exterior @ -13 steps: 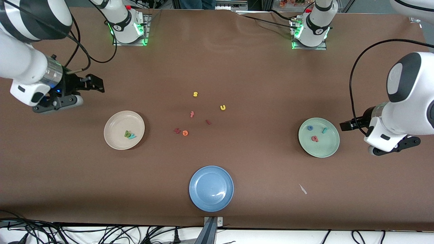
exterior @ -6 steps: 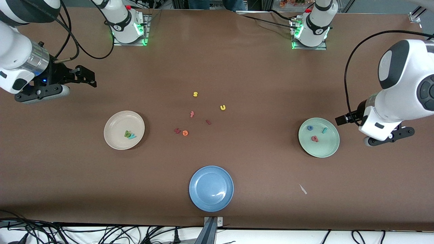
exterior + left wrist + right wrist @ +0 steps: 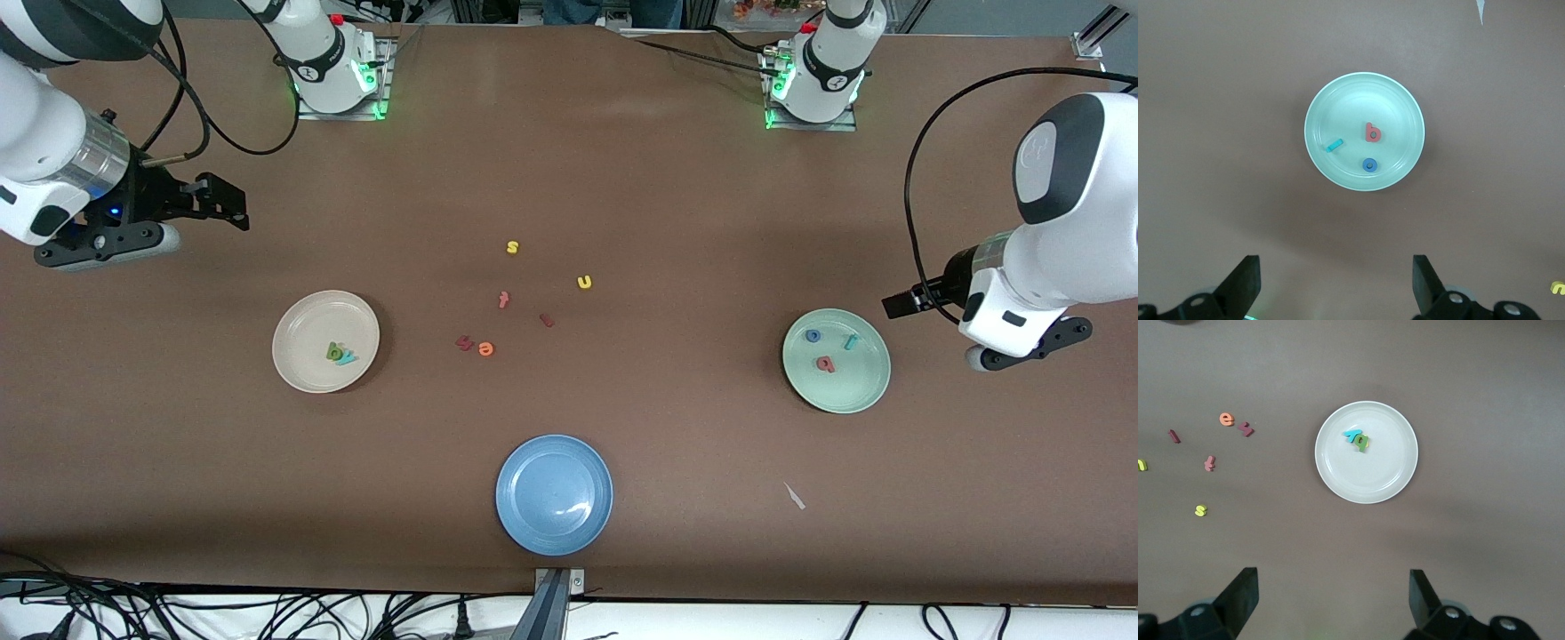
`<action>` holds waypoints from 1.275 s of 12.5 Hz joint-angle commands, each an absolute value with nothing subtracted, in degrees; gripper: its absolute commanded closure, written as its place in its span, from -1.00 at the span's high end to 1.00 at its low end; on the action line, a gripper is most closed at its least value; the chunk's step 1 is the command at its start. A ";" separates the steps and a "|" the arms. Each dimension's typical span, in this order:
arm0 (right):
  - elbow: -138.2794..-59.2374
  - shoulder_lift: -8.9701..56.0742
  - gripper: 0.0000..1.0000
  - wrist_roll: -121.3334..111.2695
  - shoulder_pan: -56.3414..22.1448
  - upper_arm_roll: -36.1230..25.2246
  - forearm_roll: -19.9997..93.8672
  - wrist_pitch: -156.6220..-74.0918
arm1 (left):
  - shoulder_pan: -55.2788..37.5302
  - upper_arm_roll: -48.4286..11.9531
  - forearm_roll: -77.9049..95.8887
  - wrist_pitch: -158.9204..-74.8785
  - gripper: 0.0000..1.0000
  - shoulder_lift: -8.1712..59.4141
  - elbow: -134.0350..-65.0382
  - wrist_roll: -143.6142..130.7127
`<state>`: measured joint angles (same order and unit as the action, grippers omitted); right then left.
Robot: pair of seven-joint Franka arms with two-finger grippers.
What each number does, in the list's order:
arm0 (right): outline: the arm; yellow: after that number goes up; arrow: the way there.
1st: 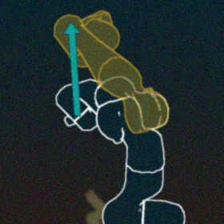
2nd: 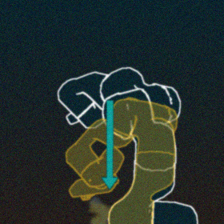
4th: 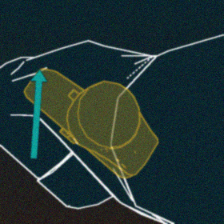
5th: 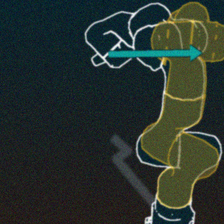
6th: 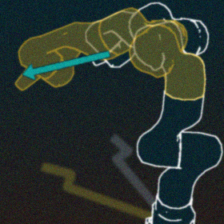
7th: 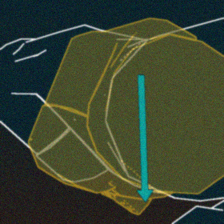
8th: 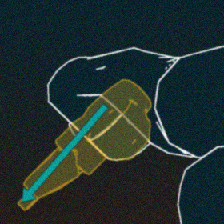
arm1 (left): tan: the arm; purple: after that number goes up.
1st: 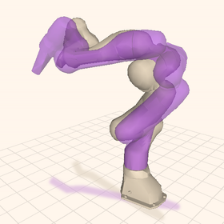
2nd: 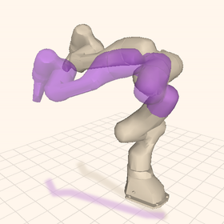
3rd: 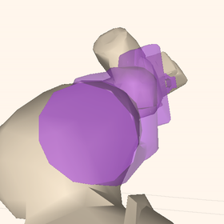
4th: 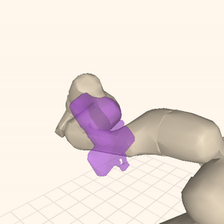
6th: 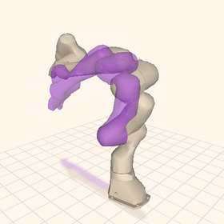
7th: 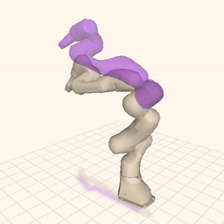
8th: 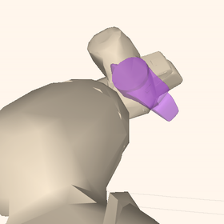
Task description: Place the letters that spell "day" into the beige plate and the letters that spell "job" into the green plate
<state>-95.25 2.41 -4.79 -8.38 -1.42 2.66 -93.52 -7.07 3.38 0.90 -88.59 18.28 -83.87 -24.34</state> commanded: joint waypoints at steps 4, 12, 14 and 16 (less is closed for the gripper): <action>-93.96 1.85 1.00 -4.13 -8.08 -0.70 1.50 -92.90 | -8.00 4.39 2.37 -87.80 1.00 17.93 -83.94 -23.55; -93.96 2.20 1.00 -4.31 -8.00 -0.79 1.49 -92.90 | -8.17 4.39 2.55 -87.89 1.00 17.93 -83.85 -23.55; -93.87 2.28 1.00 -4.22 -8.09 -0.79 1.49 -92.90 | -8.17 4.39 2.55 -87.80 1.00 17.93 -83.85 -23.55; -93.87 2.37 1.00 -4.22 -8.09 -0.79 1.41 -92.90 | -8.09 4.39 2.55 -87.89 1.00 17.93 -83.85 -23.55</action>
